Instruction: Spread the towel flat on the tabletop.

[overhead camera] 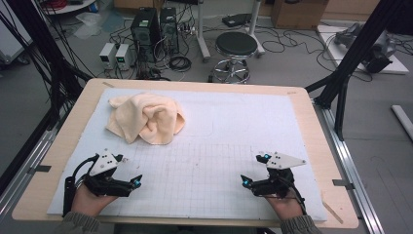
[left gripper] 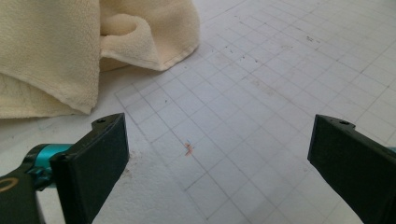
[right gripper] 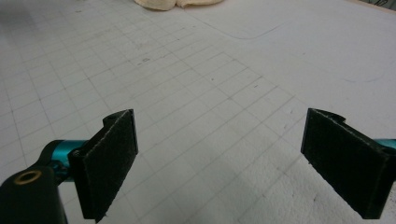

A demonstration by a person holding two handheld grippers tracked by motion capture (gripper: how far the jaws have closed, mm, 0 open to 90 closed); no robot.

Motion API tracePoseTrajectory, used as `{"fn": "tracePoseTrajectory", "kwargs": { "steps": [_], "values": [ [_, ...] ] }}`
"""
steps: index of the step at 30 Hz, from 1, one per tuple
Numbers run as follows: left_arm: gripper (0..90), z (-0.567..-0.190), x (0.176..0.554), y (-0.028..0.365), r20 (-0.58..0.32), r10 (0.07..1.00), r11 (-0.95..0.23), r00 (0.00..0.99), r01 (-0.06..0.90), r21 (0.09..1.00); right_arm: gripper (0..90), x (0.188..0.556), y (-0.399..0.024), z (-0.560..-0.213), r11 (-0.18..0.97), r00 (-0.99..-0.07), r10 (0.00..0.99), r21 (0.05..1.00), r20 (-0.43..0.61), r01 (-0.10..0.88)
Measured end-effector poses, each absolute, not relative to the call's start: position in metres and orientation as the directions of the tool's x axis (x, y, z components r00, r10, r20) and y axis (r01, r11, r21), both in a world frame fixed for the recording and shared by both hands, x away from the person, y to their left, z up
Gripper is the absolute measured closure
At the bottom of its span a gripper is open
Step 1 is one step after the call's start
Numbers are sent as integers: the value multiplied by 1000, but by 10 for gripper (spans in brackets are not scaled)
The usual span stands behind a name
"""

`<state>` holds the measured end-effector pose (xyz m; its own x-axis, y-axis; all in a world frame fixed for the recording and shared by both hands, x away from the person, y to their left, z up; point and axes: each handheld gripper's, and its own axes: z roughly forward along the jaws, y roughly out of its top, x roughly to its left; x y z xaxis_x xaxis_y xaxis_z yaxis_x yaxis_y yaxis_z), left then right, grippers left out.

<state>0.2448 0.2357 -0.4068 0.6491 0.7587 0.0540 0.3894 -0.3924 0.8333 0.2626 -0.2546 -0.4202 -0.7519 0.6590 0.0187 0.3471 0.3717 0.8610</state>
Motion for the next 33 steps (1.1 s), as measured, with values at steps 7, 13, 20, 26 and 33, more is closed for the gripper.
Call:
{"fn": "tracePoseTrajectory", "kwargs": {
  "steps": [7,13,20,26,33],
  "values": [
    [59,-406,245,236,58,749,-398,659,378,836,102,262,-255,-420,375,-754,656,861,15,343],
    [84,-405,244,236,52,753,-385,656,375,843,102,263,-254,-421,382,-757,653,858,13,344],
    [141,-397,255,238,18,762,-335,647,371,866,102,264,-253,-422,379,-759,650,856,25,353],
    [197,-381,287,238,5,782,-297,623,366,882,102,265,-253,-421,371,-757,653,857,33,357],
    [281,-376,336,242,-34,833,-230,553,401,887,102,267,-253,-422,369,-759,650,858,35,356]
  ]
}}
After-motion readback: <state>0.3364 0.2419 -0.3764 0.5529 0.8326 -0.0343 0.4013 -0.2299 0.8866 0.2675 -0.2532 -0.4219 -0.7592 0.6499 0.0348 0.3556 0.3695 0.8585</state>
